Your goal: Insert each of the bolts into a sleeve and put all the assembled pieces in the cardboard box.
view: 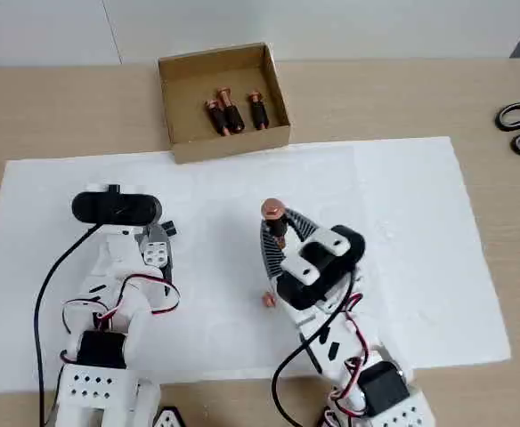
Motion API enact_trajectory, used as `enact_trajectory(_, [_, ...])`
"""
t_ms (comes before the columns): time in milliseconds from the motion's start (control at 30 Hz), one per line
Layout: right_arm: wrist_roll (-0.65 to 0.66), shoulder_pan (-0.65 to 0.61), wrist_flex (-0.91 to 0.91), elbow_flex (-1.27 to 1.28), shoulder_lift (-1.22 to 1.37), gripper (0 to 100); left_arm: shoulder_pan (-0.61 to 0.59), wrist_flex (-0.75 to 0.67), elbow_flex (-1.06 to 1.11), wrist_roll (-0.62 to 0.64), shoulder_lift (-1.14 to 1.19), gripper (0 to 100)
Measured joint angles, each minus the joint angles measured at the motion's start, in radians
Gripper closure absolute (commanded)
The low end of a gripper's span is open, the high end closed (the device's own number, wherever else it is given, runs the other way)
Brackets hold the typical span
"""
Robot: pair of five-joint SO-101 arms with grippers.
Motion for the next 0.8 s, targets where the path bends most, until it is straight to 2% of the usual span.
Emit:
enact_trajectory(200, [0.000, 0.032, 0.014, -0.077, 0.000, 99.5, 0.000, -0.002, 0.063, 0.000, 0.000, 99])
enact_trajectory(333, [-0.005, 0.110, 0.040, -0.133, 0.035, 99.5, 0.000, -0.002, 0.094, 0.000, 0.000, 99])
enact_trajectory(433, [-0.077, 0.166, 0.089, -0.249, 0.120, 99.5, 0.000, -0.002, 0.112, 0.000, 0.000, 99])
enact_trajectory(633, [-0.216, 0.207, 0.226, -0.572, 0.445, 99.5, -0.002, -0.002, 0.126, 0.000, 0.000, 99])
enact_trajectory(800, [-0.238, 0.209, 0.269, -0.752, 0.744, 99.5, -0.002, -0.002, 0.126, 0.000, 0.000, 99])
